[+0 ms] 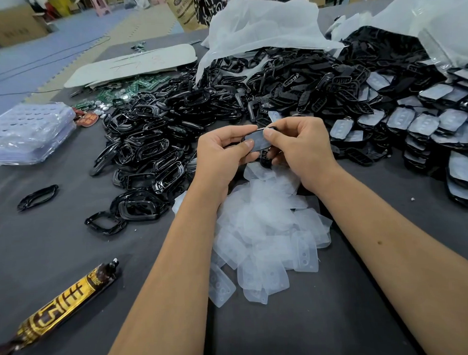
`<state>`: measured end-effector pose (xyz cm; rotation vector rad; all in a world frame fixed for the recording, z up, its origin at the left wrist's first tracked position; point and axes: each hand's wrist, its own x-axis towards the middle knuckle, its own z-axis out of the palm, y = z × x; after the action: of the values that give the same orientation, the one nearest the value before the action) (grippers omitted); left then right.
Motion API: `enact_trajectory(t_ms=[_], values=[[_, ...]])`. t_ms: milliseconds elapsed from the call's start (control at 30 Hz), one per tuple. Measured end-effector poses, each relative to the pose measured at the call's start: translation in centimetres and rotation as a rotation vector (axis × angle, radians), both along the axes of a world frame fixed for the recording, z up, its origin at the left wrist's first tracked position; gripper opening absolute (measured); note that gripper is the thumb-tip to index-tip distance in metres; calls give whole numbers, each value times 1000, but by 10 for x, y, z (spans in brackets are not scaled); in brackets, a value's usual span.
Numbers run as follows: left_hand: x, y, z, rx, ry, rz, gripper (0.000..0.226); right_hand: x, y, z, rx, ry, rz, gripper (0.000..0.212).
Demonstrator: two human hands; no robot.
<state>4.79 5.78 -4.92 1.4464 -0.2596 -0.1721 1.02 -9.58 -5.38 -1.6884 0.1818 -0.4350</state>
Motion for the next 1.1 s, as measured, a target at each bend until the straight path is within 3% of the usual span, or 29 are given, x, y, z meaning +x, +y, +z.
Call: enact_trajectory(t_ms=[433,600,800,1000,1100], values=[[2,2,-1,21,58,22,24,-4,8,1,-296,-29,-105,25],[4,1,-3,29,65,53,23,-6,8,1,-357,-69,-120,17],[5,2,-2,16,99,91,22,-6,9,4,-619,-217,-95,12],[10,8,4,-157,245,182,21,-4,8,0,-785,-240,56,26],[11,10,6,-225,308,139,14,-3,8,0,-825,-274,24,21]])
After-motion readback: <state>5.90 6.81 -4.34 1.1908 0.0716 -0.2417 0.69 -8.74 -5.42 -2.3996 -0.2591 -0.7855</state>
